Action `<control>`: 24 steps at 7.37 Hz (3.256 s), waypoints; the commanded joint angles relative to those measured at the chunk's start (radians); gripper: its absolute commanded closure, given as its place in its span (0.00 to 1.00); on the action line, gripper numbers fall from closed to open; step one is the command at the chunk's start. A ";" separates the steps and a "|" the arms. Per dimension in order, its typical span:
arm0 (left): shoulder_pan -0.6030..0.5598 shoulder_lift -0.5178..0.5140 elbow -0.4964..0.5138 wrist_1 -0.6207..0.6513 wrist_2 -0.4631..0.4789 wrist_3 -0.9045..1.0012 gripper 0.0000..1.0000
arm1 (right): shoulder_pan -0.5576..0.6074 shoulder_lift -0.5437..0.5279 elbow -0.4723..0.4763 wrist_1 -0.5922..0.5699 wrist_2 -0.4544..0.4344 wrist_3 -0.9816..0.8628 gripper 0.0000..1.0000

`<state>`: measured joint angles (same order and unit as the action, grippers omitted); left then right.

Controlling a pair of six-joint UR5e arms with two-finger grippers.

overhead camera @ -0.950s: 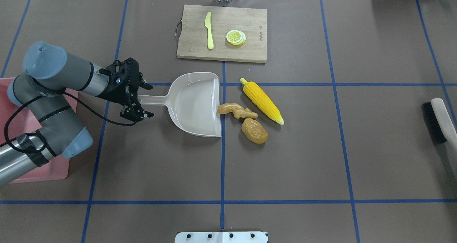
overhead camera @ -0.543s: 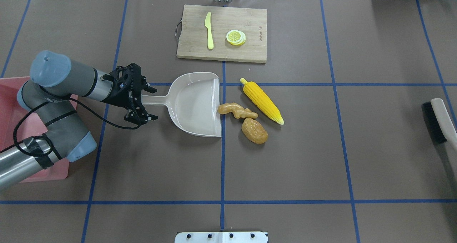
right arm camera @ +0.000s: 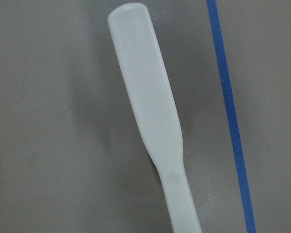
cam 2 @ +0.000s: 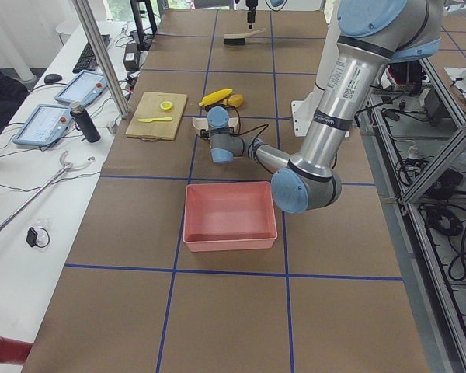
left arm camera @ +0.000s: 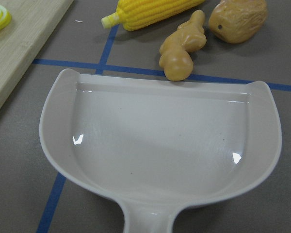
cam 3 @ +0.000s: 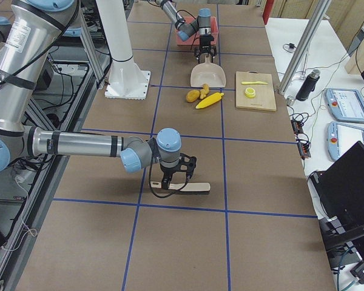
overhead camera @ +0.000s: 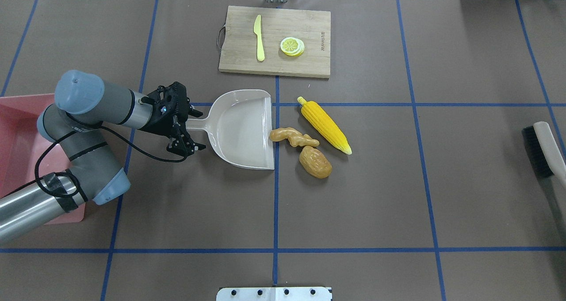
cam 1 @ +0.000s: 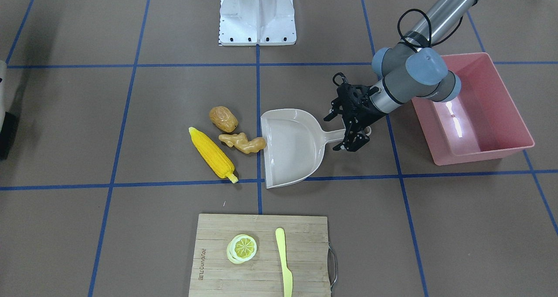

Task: Sweep and dump trash into bin
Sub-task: 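Reach the left gripper to the white dustpan handle and grasp it, then hold the dustpan with the left gripper while the right gripper lifts the brush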

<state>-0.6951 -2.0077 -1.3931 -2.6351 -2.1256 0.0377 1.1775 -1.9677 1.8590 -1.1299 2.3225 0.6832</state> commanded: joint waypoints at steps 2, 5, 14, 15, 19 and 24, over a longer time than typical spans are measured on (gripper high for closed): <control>0.020 -0.013 0.025 -0.008 0.042 -0.015 0.02 | -0.058 -0.003 -0.043 0.004 -0.052 -0.112 0.00; 0.026 -0.020 0.034 -0.006 0.062 -0.022 0.02 | -0.058 -0.003 -0.104 0.077 -0.037 -0.105 0.02; 0.029 -0.034 0.031 0.010 0.092 -0.027 0.02 | -0.096 -0.013 -0.089 0.078 0.040 -0.119 1.00; 0.029 -0.034 0.031 0.010 0.092 -0.027 0.02 | -0.113 -0.019 -0.040 0.073 0.046 -0.113 1.00; 0.031 -0.034 0.009 0.059 0.092 -0.082 0.02 | -0.318 0.099 0.285 -0.217 0.023 0.081 1.00; 0.039 -0.034 0.008 0.087 0.092 -0.084 0.02 | -0.521 0.560 0.214 -0.548 -0.098 0.206 1.00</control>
<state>-0.6575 -2.0417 -1.3849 -2.5505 -2.0340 -0.0460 0.6893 -1.5337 2.1050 -1.5785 2.2533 0.8834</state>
